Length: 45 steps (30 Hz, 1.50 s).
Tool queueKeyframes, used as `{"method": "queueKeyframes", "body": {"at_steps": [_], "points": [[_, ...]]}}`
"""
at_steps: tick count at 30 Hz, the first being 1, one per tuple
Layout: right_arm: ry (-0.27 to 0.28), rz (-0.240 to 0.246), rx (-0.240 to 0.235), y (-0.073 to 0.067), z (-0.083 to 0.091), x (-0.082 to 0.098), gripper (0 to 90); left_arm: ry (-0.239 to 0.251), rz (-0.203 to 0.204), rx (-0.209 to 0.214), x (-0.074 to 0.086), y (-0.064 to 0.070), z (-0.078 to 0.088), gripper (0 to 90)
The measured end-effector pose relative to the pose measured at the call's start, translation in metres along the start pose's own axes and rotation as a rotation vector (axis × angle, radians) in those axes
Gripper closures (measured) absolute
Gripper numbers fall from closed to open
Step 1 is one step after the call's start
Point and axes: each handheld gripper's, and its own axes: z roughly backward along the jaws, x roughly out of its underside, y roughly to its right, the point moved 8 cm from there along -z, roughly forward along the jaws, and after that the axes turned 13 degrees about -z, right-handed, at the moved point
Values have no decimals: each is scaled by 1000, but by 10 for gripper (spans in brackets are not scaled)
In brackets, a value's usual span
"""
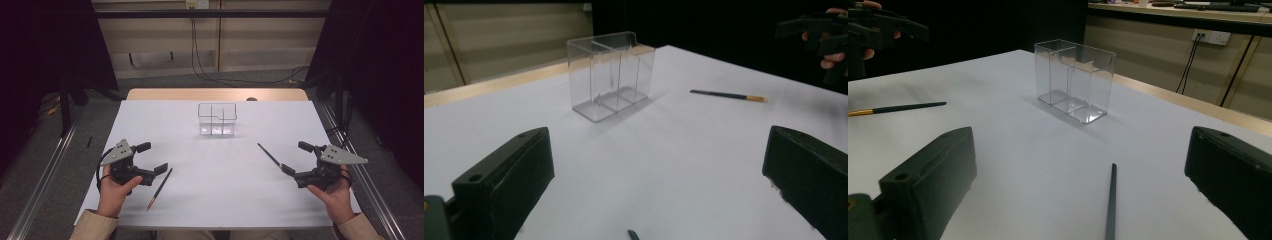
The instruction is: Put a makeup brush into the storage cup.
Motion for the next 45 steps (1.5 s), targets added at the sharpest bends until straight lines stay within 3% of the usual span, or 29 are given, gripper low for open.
{"method": "queueKeyframes", "body": {"at_steps": [4, 13, 25, 33, 42, 45], "points": [[-2, 0, -1, 0, 0, 0, 0, -83, -5, 3, 5, 1, -3, 0], [-12, 4, -5, 0, -1, 1, 0, -281, 29, 10, 21, 3, -8, 1], [-16, 7, -4, 0, -2, 2, 0, -478, 45, 60, 31, 10, -15, 0], [-19, 9, -4, 0, -1, 3, 0, -646, 71, 110, 36, 14, -12, 1], [-19, 8, 0, 0, -1, 3, 0, -849, 112, 127, 46, 21, -6, 1], [-19, 8, 0, 0, -1, 3, 0, -892, 124, 123, 48, 21, -4, 1]]}}
